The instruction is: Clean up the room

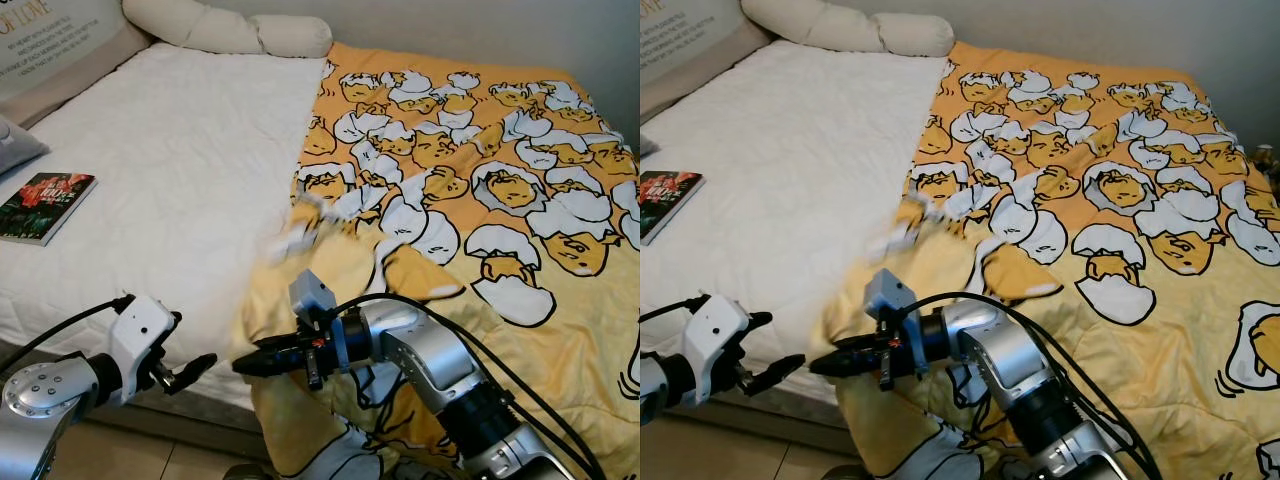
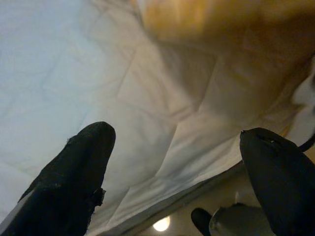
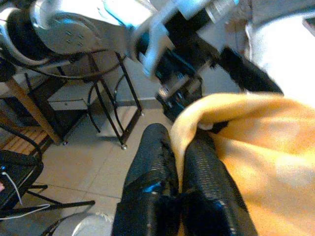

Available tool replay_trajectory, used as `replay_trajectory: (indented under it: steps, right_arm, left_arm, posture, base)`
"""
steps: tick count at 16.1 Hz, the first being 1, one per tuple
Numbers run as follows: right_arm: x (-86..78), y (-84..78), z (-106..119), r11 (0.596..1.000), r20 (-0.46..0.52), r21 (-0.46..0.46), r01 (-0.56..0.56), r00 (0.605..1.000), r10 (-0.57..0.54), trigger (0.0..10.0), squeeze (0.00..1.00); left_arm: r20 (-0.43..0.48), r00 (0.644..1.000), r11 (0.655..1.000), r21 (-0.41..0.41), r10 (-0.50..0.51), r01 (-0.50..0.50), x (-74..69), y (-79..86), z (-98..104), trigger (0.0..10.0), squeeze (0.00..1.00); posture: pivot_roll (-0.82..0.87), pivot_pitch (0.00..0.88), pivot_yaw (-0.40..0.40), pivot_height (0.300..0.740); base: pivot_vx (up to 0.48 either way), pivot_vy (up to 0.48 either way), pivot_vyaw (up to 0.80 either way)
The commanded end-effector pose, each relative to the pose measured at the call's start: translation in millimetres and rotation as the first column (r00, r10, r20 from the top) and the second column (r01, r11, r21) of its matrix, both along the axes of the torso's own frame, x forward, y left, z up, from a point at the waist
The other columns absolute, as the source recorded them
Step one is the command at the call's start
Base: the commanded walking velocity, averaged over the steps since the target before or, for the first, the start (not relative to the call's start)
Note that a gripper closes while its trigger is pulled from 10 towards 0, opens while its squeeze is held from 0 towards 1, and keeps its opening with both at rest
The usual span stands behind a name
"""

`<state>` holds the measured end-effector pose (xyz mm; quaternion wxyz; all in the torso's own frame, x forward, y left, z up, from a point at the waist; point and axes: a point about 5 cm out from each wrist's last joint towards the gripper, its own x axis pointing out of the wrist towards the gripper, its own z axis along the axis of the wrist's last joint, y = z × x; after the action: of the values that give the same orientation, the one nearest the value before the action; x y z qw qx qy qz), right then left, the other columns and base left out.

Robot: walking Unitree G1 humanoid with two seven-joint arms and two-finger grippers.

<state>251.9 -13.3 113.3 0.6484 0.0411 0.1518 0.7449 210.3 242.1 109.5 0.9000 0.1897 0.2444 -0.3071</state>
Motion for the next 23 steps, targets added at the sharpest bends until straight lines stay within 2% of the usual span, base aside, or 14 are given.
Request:
replay_trajectory:
  steps: [1,6,8,9,10,11,12,13,14,15,18,19,20,23]
  right_arm:
    - [0.6,-4.3,1.0,0.999,0.015,-0.010,0.040,0.999,-0.040,10.0,1.00]
    - [14.8,-19.8,6.3,0.988,0.027,0.013,0.157,0.987,-0.157,10.0,1.00]
    - [22.4,-30.0,17.7,0.965,0.044,0.092,0.246,0.967,-0.251,10.0,1.00]
    - [34.3,-47.0,30.3,0.887,0.050,0.166,0.431,0.895,-0.444,10.0,1.00]
    - [36.7,-58.1,28.8,0.855,0.055,0.141,0.499,0.858,-0.510,10.0,1.00]
    - [39.8,-73.4,23.1,0.785,0.098,0.112,0.610,0.779,-0.619,10.0,1.00]
    - [41.3,-87.7,16.7,0.698,0.150,0.099,0.709,0.683,-0.715,10.0,1.00]
    - [42.2,-102.9,4.1,0.576,0.123,0.048,0.816,0.567,-0.814,10.0,1.00]
    - [40.2,-112.0,-2.0,0.495,0.106,0.040,0.868,0.489,-0.866,10.0,1.00]
    - [35.5,-123.8,-8.8,0.372,0.081,0.039,0.928,0.368,-0.926,10.0,1.00]
    - [23.1,-136.2,-26.3,0.146,0.000,-0.016,0.989,0.146,-0.989,10.0,1.00]
    - [20.2,-135.4,-29.2,0.139,0.001,-0.025,0.990,0.139,-0.990,10.0,1.00]
    - [15.1,-133.6,-35.7,0.111,-0.001,-0.052,0.992,0.112,-0.994,10.0,1.00]
    - [16.4,-136.9,-39.1,0.052,0.003,-0.070,0.996,0.052,-0.999,10.0,1.00]
  left_arm:
    - [0.008,1.000,1.000,-0.003,-0.017,0.017,0.6,-4.2,3.6,10.0,0.77]
    - [0.011,1.000,0.999,-0.018,-0.026,0.026,3.4,-8.6,3.8,10.0,0.77]
    - [0.024,1.000,1.000,-0.022,-0.013,0.013,5.5,-7.5,3.2,10.0,0.77]
    - [0.045,0.999,0.999,-0.033,0.022,-0.021,8.6,-8.2,0.0,10.0,0.77]
    - [0.066,0.996,0.998,-0.042,0.053,-0.050,12.2,-11.0,-1.6,10.0,0.77]
    - [0.107,0.990,0.993,-0.081,0.089,-0.081,19.3,-17.3,-0.3,10.0,0.77]
    - [0.143,0.982,0.986,-0.128,0.120,-0.102,25.4,-23.9,1.9,10.0,0.78]
    - [0.159,0.976,0.980,-0.152,0.152,-0.128,30.0,-29.0,1.5,10.0,0.77]
    - [0.168,0.970,0.976,-0.160,0.174,-0.147,32.3,-31.5,0.7,10.0,0.77]
    - [0.184,0.962,0.969,-0.178,0.203,-0.170,34.7,-35.2,-0.2,10.0,0.77]
    - [0.232,0.934,0.951,-0.209,0.273,-0.226,36.4,-40.3,0.0,10.0,0.77]
    - [0.231,0.933,0.950,-0.211,0.276,-0.228,35.9,-41.0,-0.2,10.0,0.77]
    - [0.233,0.929,0.948,-0.211,0.287,-0.240,34.9,-41.5,-0.9,10.0,0.77]
    - [0.249,0.912,0.936,-0.215,0.327,-0.277,35.8,-37.5,1.8,10.0,0.77]
  posture:
    - [0.22,0.000,-0.010,0.740]
    - [0.21,0.000,-0.018,0.740]
    - [0.20,0.000,-0.013,0.740]
    - [0.16,0.000,-0.005,0.740]
    - [0.14,0.000,0.001,0.740]
    - [0.12,0.000,0.002,0.740]
    - [0.11,0.000,0.004,0.740]
    - [0.09,0.000,0.002,0.740]
    - [0.09,0.000,0.001,0.740]
    - [0.08,0.000,0.001,0.740]
    - [0.08,0.000,0.000,0.740]
    - [0.08,0.000,0.001,0.740]
    - [0.09,0.000,0.000,0.740]
    - [0.10,0.000,0.000,0.740]
  base:
    - [0.000,0.000,0.00]
    - [0.000,0.000,0.00]
    - [0.000,0.000,0.00]
    - [0.000,0.000,0.00]
    - [0.000,0.000,0.00]
    - [0.000,0.000,0.00]
    - [0.000,0.000,0.00]
    - [0.000,0.000,0.00]
    - [0.000,0.000,0.00]
    - [0.000,0.000,0.00]
    - [0.000,0.284,-0.14]
    - [0.000,0.285,-0.50]
    - [0.000,0.292,-0.51]
    - [0.000,0.289,0.00]
